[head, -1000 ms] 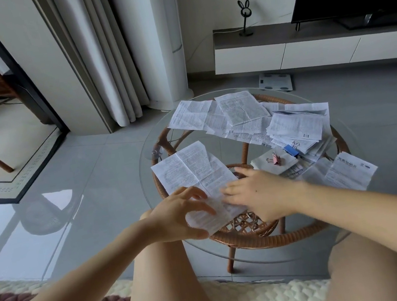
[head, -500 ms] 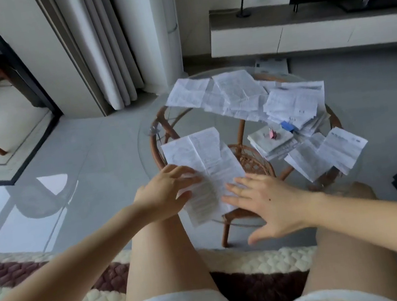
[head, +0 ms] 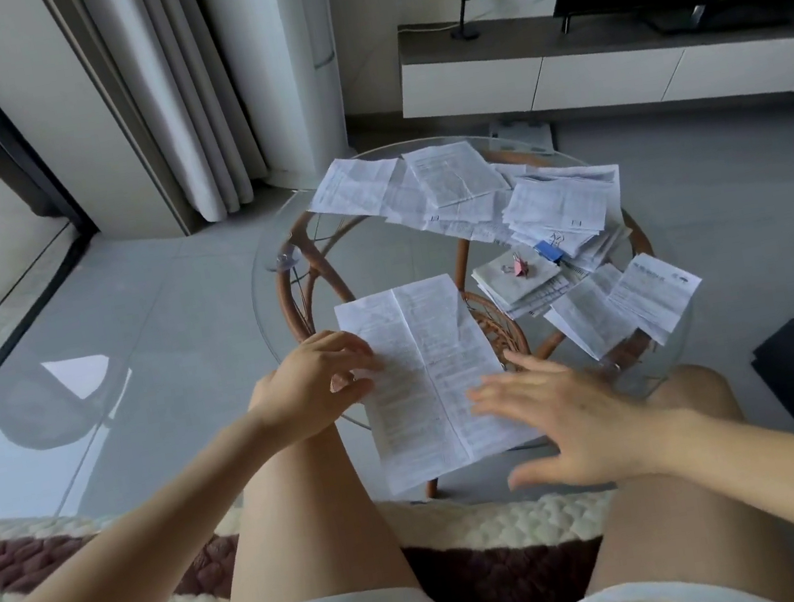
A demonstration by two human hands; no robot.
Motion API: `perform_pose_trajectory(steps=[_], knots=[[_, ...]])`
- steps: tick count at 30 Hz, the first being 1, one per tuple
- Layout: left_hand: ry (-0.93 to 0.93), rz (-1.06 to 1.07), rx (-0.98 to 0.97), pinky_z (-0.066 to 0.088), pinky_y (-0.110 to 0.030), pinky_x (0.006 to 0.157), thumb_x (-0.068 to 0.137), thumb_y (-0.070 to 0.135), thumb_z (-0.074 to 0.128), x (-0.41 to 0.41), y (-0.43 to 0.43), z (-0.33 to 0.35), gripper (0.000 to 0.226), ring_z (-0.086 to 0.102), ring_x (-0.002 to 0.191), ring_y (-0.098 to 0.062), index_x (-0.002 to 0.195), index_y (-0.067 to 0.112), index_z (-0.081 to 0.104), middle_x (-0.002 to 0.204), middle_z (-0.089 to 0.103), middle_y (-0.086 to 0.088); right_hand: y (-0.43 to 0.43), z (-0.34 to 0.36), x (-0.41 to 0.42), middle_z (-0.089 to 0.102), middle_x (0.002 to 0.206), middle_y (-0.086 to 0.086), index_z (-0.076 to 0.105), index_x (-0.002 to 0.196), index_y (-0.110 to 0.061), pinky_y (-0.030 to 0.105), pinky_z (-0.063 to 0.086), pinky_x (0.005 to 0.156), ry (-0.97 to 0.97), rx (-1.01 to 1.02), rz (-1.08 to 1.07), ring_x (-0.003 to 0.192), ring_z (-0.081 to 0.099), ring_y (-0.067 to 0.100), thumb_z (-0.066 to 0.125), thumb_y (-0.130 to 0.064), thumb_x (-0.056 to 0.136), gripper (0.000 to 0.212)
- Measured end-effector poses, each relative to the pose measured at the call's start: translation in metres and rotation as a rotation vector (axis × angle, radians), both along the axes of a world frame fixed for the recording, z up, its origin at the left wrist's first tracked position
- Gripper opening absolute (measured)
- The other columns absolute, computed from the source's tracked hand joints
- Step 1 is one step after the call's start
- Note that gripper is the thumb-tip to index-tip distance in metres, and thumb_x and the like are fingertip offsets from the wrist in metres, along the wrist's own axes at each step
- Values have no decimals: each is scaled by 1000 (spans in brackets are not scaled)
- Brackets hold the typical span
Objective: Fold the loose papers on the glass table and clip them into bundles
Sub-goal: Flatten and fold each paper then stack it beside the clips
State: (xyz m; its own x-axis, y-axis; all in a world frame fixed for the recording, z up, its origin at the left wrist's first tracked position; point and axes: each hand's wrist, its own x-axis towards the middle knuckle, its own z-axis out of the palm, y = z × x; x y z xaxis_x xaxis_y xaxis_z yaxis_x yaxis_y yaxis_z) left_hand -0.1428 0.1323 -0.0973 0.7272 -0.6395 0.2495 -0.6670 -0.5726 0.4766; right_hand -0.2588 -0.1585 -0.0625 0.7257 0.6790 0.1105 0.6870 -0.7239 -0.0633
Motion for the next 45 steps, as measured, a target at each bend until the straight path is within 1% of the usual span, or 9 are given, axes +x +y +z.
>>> perform_pose_trajectory(steps=[3, 7, 10, 13, 22, 28, 31, 35, 45], knots=[[-5, -38, -5, 50, -23, 79, 80, 31, 73, 1, 1, -1, 17, 46, 91, 14, 97, 33, 74, 105, 55, 21, -2, -9, 0, 63, 124, -3, 67, 116, -20, 44, 48, 97, -53, -121, 68, 114, 59, 12, 71, -41, 73, 48], [11, -76, -7, 42, -17, 86, 77, 31, 76, 5, 2, -4, 20, 39, 97, 13, 97, 35, 74, 108, 52, 20, 8, 11, 13, 73, 86, -11, 75, 95, -23, 31, 57, 73, 233, 414, -284, 78, 68, 8, 61, -25, 88, 15], [50, -97, 34, 54, -30, 77, 76, 38, 71, 10, 3, -4, 21, 43, 102, 11, 97, 37, 73, 112, 53, 20, 13, 22, 38, 68, 85, -17, 71, 95, -21, 13, 45, 72, 460, 524, -474, 79, 62, -4, 62, -23, 90, 11], [115, -75, 30, 56, -36, 77, 72, 28, 82, 15, 6, -4, 17, 51, 106, -1, 88, 30, 76, 114, 58, 16, 23, 31, 72, 70, 85, -7, 70, 89, -17, 27, 50, 79, 419, 548, -523, 83, 63, 8, 59, -26, 91, 15], [150, -63, -114, 57, -33, 78, 76, 45, 66, 8, 17, 1, 21, 60, 99, 3, 90, 33, 74, 102, 65, 24, 49, 13, 140, 70, 91, 6, 62, 81, -8, 22, 39, 69, 253, 237, -625, 80, 62, 20, 55, -24, 94, 21], [151, -83, -149, 49, -32, 97, 82, 21, 64, 6, 19, 2, 15, 62, 101, 2, 88, 19, 77, 101, 71, 13, 53, 10, 152, 68, 81, 5, 55, 68, -10, 29, 43, 64, 232, 110, -564, 82, 63, 24, 51, -17, 92, 25], [144, -52, -149, 55, -36, 81, 82, 24, 63, 3, 18, 4, 9, 63, 90, 0, 84, 28, 71, 94, 68, 19, 54, 10, 156, 70, 88, 2, 63, 87, -11, 30, 50, 72, 237, 176, -562, 89, 64, 22, 51, -19, 95, 16], [142, -37, -174, 54, -37, 56, 81, 31, 58, 0, 18, 1, 6, 61, 82, -7, 86, 30, 57, 91, 63, 20, 55, 10, 162, 46, 57, -10, 54, 85, -15, 27, 36, 58, 164, 182, -546, 67, 53, 20, 47, -24, 98, 17], [46, -93, -77, 53, -38, 71, 81, 23, 57, 2, 22, 1, 4, 60, 96, -7, 84, 21, 60, 100, 64, 20, 69, 0, 173, 58, 84, 2, 56, 92, -12, 23, 22, 51, -65, -8, -418, 71, 47, 17, 41, -19, 100, 18]])
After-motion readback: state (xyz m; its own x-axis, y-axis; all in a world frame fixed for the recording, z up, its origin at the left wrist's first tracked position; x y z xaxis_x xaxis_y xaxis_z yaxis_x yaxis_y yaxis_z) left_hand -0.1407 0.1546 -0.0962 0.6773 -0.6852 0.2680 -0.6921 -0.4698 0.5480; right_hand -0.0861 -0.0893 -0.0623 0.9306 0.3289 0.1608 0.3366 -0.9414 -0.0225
